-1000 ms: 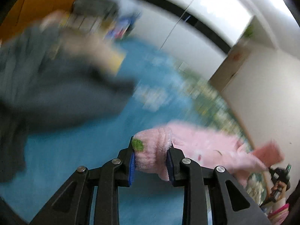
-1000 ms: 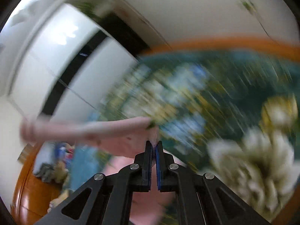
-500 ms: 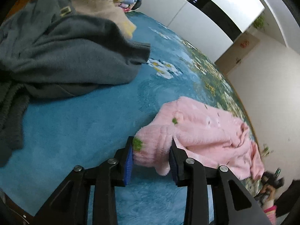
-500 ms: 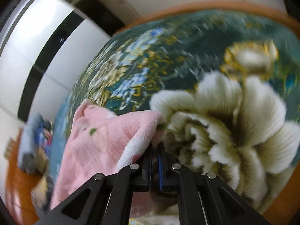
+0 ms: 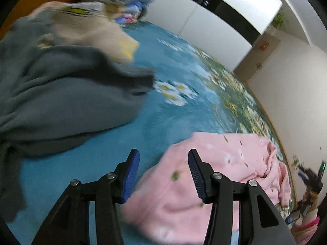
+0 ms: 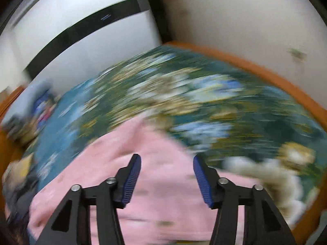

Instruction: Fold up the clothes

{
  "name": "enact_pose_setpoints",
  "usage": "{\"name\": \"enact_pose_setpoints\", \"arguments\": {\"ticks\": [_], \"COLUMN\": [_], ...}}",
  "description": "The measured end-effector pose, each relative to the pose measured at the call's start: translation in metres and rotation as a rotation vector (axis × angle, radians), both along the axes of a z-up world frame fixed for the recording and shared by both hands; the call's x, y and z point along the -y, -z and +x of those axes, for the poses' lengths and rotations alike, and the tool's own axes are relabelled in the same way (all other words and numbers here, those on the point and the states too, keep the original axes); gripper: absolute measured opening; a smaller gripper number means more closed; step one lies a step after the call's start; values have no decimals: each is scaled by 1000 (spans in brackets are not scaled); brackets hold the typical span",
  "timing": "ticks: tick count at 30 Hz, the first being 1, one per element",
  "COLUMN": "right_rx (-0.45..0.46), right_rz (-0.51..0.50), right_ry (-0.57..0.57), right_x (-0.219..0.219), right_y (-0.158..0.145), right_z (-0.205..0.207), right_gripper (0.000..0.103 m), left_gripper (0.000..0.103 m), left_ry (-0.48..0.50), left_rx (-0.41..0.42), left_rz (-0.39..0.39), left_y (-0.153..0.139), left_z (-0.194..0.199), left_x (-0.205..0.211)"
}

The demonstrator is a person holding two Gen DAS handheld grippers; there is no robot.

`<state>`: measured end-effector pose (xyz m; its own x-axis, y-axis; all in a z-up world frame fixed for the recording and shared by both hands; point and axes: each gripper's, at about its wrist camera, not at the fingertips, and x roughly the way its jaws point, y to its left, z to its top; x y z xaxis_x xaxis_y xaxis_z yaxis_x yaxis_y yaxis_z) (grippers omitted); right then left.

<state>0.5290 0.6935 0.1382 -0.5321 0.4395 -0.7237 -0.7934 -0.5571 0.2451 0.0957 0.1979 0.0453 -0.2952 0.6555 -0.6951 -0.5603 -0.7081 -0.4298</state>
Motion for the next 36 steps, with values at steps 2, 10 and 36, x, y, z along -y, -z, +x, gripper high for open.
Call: {"name": "enact_pose_setpoints", "arguments": {"ticks": [2,10,36], "right_rx": [44,301,616], "right_rz": [-49,-58,497], "right_ry": [-93,-88,373], "right_x": [7,-2,-116], "right_y": [15,82,-56], "right_z": [-51,-152,-113], "right_gripper": [60,60,4], "left_gripper": [55,56,56], "left_ry": [33,93,103], "left_rx": [-1,-45,-69], "left_rz": [-50,-156,-172], "left_y": [5,15,22], "left_z": [-3,-1,-7], "left_x": [-30,-70,-65]}}
